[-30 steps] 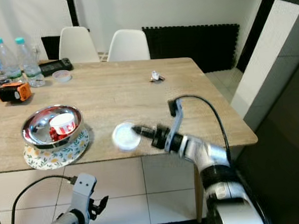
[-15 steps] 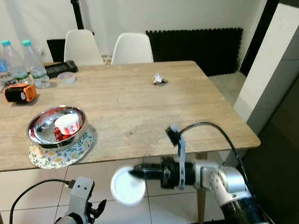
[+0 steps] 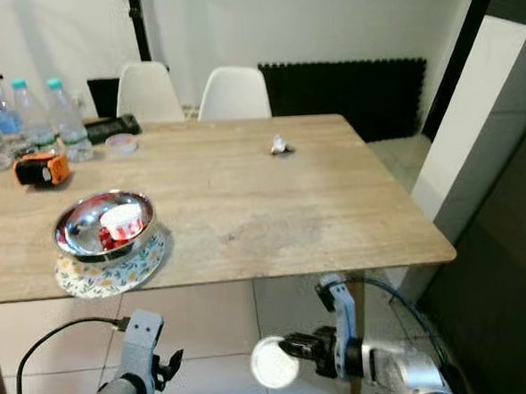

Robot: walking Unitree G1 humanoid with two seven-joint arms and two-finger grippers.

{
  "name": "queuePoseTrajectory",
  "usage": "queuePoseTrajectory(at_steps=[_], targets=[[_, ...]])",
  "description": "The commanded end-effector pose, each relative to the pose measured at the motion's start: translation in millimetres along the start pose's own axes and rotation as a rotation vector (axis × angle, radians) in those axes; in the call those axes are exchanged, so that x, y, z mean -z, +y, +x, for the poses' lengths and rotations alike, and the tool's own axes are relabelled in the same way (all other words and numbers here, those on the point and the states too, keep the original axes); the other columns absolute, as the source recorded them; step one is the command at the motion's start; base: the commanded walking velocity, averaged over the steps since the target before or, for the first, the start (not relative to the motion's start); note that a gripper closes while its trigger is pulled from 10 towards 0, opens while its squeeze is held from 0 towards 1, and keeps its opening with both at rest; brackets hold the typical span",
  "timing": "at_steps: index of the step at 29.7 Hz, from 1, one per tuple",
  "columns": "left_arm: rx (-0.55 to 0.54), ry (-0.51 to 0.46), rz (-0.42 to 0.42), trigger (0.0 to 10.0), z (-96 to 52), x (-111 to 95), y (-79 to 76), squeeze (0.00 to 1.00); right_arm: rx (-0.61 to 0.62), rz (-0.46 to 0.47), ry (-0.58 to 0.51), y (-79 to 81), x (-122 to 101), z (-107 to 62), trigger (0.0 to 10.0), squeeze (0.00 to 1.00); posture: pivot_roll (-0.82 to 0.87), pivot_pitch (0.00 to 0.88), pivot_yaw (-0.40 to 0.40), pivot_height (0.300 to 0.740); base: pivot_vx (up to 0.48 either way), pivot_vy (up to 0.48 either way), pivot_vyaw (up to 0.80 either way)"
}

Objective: Restocking fridge

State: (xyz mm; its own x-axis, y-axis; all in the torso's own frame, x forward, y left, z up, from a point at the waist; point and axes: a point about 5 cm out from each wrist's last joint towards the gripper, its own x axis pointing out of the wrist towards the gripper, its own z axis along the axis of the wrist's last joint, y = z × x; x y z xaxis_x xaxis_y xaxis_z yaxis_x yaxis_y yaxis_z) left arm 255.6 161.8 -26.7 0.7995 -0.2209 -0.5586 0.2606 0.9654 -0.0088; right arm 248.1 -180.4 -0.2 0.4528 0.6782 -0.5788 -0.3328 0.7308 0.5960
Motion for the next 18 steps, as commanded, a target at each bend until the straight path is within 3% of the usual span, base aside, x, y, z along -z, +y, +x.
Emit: queuePoseTrajectory(at_steps=[1, 3, 5, 6, 8, 11, 15, 18], targets=[[-0.013, 0.032, -0.034, 10.0, 1.8, 8, -6.4, 0.00, 0.171, 0.055, -0.046, -16.2, 12, -0.8, 0.0, 0.00, -0.05, 0.000, -0.014, 0.740, 0.000, 0.000, 0.00], [-0.035, 0.071, -0.032, 10.0, 1.1, 16, -6.9, 0.00, 0.287, 0.163, -0.102, -26.3, 27, 0.6, 0.0, 0.00, -0.07, 0.000, 0.003, 0.740, 0.000, 0.000, 0.00], [-0.035, 0.071, -0.032, 10.0, 1.1, 16, -6.9, 0.00, 0.287, 0.163, -0.102, -26.3, 27, 0.6, 0.0, 0.00, -0.07, 0.000, 0.003, 0.740, 0.000, 0.000, 0.00], [-0.040, 0.083, -0.028, 10.0, 0.6, 19, -7.0, 0.00, 0.315, 0.207, -0.123, -28.9, 32, 1.0, 0.0, 0.00, -0.08, 0.000, 0.006, 0.740, 0.000, 0.000, 0.00], [-0.020, 0.099, -0.017, 10.0, 0.2, 23, -9.6, 0.00, 0.453, 0.316, -0.156, -39.5, 52, -2.4, 0.0, 0.00, -0.08, 0.000, 0.016, 0.740, 0.000, 0.000, 0.00], [-0.009, 0.109, 0.007, 10.0, -1.1, 26, -9.0, 0.00, 0.567, 0.390, -0.190, -47.1, 64, -7.2, 0.0, 0.00, -0.08, 0.000, 0.019, 0.740, 0.000, 0.000, 0.00], [-0.027, 0.153, 0.019, 10.0, -6.0, 36, -2.6, 0.00, 0.659, 0.379, -0.193, -51.7, 70, -10.7, 0.0, 0.00, -0.09, 0.000, 0.031, 0.740, 0.000, 0.000, 0.00], [-0.043, 0.181, 0.003, 10.0, -10.7, 45, 1.9, 0.00, 0.716, 0.277, -0.141, -52.1, 75, -10.4, 0.0, 0.00, -0.09, 0.000, 0.033, 0.740, 0.000, 0.000, 0.00]])
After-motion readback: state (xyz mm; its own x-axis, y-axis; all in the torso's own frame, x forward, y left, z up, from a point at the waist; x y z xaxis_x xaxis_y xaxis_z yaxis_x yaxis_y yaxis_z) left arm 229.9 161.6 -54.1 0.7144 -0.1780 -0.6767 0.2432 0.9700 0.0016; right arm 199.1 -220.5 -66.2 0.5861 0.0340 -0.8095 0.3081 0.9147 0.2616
